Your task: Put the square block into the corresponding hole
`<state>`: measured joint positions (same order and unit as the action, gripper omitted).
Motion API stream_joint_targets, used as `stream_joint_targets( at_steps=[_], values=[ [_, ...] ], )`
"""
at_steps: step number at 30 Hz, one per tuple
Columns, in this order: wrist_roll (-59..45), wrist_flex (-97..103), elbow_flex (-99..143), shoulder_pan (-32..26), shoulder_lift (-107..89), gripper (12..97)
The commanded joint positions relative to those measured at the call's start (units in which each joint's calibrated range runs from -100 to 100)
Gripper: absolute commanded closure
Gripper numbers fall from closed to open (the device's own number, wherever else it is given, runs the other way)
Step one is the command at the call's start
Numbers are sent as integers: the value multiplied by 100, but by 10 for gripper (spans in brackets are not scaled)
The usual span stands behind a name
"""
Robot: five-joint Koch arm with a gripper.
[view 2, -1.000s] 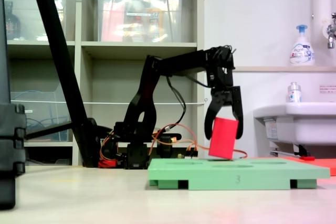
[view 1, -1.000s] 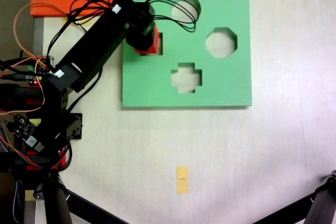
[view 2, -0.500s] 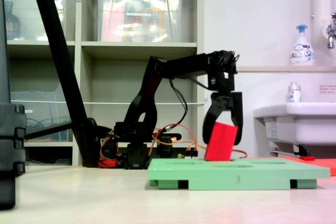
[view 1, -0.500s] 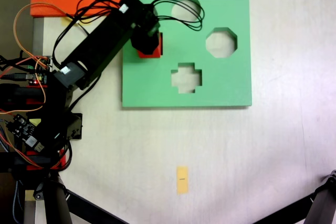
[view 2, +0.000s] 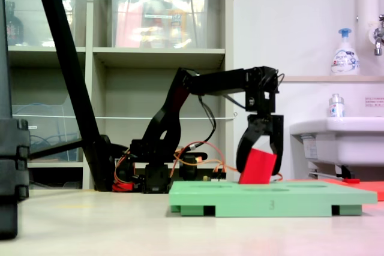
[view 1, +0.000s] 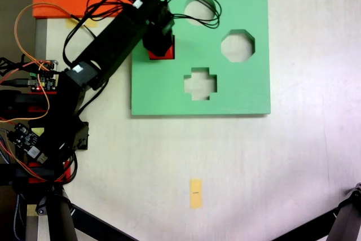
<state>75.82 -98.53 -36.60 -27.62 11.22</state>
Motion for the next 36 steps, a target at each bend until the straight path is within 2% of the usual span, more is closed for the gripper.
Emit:
stream_joint_targets(
  at_steps=[1,3,4,5,6,10,11,13,17,23,26,28,33,34,35,36],
  values=[
    [49,-147,-268,-73,65,848],
    [49,-147,-129,-63,79,823],
    [49,-147,-129,-63,79,756],
    [54,-147,-129,-63,79,612],
    [59,-147,-129,-63,79,505],
    [59,-147,-129,-49,-18,481],
    [54,-147,-129,-39,-46,442],
    [54,-147,-129,-24,-74,301],
    [29,-147,-129,-5,-284,205],
    [-400,-147,-149,29,-2155,205],
    [-967,-147,-268,181,-3356,205],
    [-1524,-147,-408,425,-4236,207],
    [-3663,-147,-438,1231,-6639,216],
    [-4151,-147,-428,1509,-7169,252],
    [-4596,-147,-428,1851,-7490,363],
    [-5016,55,-388,2168,-7826,428]
  ],
)
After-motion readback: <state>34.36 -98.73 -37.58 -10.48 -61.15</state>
